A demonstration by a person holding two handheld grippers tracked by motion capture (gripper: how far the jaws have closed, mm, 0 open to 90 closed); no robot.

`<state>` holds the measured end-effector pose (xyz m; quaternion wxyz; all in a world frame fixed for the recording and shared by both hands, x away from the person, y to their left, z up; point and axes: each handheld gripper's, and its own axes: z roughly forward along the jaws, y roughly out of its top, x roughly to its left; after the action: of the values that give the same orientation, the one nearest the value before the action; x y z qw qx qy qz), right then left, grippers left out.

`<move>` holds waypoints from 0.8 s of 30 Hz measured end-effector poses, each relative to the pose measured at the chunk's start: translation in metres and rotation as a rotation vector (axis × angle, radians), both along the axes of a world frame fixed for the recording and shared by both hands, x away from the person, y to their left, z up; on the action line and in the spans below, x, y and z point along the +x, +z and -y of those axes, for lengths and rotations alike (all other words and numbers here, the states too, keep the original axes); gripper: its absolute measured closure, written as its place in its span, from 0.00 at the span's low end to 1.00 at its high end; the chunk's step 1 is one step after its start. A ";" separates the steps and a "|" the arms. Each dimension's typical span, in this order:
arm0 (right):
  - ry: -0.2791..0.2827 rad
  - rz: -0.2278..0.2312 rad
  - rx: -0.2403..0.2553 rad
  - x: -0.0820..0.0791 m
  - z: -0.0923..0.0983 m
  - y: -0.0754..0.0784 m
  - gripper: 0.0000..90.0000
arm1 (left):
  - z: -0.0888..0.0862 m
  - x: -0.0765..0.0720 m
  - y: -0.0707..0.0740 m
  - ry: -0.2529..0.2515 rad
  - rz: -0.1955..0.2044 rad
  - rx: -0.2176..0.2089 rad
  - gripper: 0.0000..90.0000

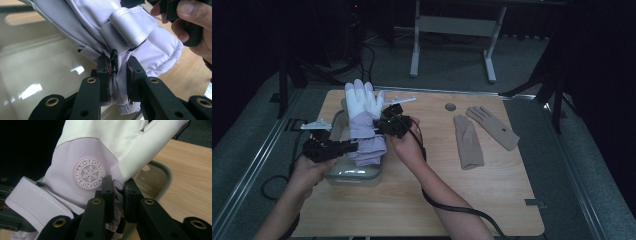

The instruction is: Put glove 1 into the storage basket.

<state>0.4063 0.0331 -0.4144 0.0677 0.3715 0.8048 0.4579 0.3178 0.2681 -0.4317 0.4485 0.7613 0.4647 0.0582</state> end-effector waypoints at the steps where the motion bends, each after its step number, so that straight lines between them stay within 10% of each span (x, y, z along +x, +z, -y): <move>1: 0.001 -0.002 -0.006 0.001 -0.005 -0.002 0.90 | -0.005 0.001 -0.004 0.005 -0.014 -0.007 0.85; 20: 0.035 -0.105 -0.134 0.003 -0.040 -0.061 0.91 | -0.019 0.000 -0.054 0.009 -0.173 -0.035 0.85; 24: 0.056 -0.128 -0.168 0.004 -0.044 -0.064 0.91 | -0.014 -0.001 -0.052 -0.005 -0.182 0.020 0.79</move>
<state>0.4104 0.0771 -0.4789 0.0343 0.3704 0.8531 0.3658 0.3166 0.2823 -0.4835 0.3971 0.7689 0.5011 -0.0076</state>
